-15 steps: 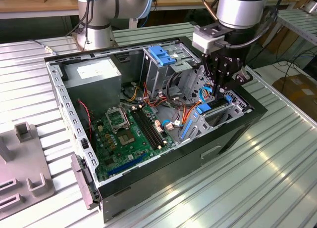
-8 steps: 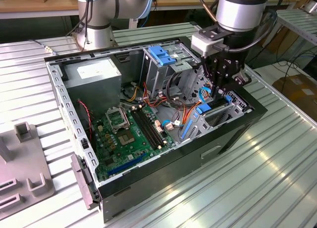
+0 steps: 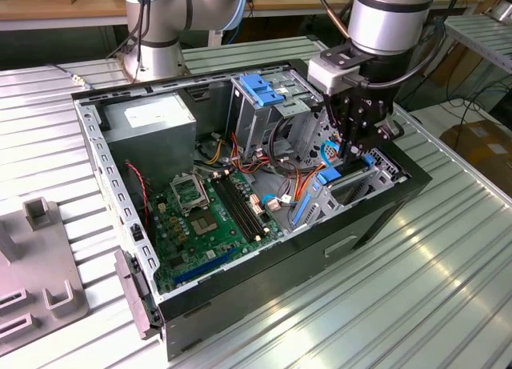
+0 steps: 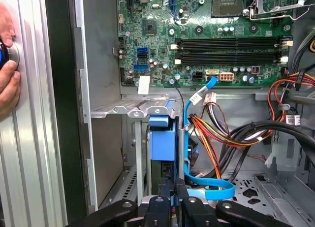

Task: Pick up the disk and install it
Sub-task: 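Insert the second disk wire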

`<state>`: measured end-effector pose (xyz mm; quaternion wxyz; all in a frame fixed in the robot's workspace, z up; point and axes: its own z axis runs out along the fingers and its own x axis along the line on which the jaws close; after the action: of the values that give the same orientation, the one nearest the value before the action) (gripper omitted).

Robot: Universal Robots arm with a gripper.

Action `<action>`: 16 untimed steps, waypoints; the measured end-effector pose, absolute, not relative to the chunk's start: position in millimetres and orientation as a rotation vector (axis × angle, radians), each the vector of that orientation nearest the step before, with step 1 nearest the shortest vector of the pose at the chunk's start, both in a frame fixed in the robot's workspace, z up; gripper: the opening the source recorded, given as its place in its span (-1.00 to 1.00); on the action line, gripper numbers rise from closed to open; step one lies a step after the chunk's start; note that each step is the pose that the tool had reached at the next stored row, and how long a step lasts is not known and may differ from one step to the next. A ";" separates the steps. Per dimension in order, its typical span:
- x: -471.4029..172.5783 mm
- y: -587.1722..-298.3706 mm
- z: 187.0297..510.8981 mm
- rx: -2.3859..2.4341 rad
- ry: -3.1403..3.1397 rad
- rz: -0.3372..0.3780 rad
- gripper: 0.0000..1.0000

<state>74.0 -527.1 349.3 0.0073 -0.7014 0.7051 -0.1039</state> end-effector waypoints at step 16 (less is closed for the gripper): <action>77.0 -527.1 342.0 -2.194 2.204 -0.325 -0.68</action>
<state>77.0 -527.1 342.0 0.0073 -0.7017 0.7048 -0.1039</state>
